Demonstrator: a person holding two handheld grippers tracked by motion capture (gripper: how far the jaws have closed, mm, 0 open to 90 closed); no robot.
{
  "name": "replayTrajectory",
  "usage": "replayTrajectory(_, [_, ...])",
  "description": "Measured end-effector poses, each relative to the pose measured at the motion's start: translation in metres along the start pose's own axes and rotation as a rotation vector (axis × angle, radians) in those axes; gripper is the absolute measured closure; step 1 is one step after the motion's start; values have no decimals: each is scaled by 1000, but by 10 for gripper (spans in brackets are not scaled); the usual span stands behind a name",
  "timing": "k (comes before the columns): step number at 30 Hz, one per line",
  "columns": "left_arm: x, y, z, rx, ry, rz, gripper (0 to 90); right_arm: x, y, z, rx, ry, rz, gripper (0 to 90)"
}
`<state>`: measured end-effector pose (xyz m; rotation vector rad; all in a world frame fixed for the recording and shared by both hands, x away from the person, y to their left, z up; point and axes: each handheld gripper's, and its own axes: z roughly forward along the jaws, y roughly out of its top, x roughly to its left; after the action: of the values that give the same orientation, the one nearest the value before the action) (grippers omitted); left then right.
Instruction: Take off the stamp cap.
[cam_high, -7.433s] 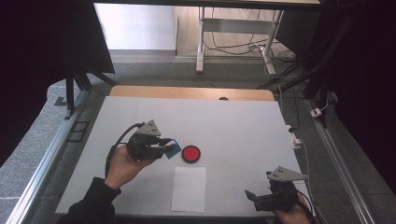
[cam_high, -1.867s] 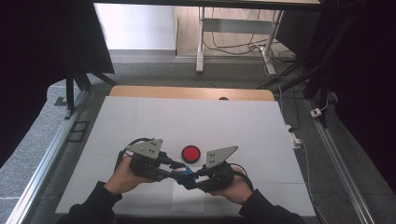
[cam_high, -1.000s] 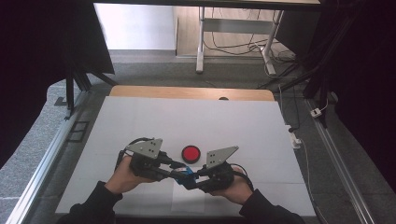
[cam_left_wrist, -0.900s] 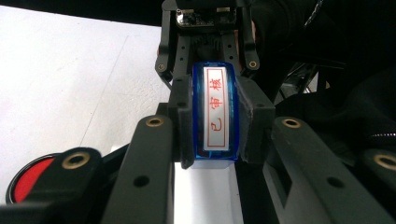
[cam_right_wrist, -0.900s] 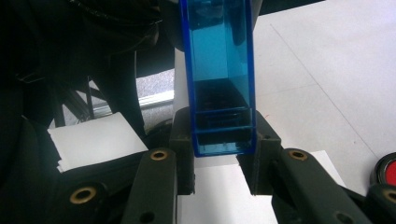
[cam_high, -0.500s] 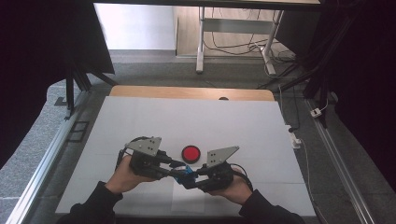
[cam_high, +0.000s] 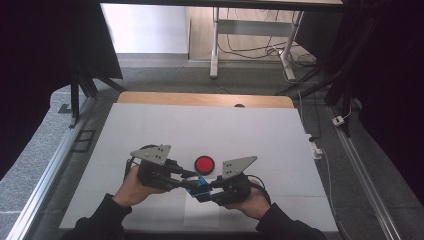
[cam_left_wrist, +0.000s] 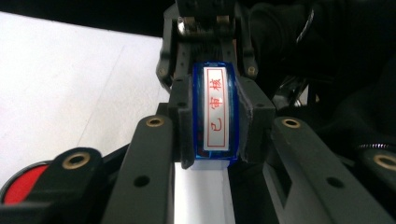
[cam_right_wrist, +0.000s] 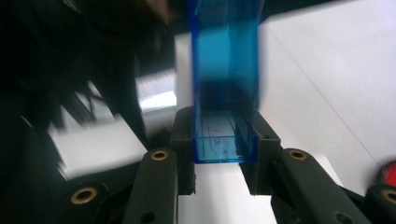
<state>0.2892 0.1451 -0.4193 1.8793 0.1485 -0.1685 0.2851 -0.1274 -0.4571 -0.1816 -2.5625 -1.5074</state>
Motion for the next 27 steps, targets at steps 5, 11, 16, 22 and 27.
replayTrajectory(5, [1,-2,-22,-45,42,-6,707,-1,-4,2,17,-18,6,697])
replayTrajectory(11, [0,-2,-14,6,75,-14,705,-3,-6,-1,18,-43,14,695])
replayTrajectory(16, [-1,-4,-16,5,129,-45,703,-3,-6,-5,18,-77,6,693])
replayTrajectory(22, [-1,-8,-18,23,171,-68,702,1,-6,-7,24,-98,2,693])
replayTrajectory(27, [-4,-9,-19,31,193,-75,702,3,-5,-6,33,-114,-5,692])
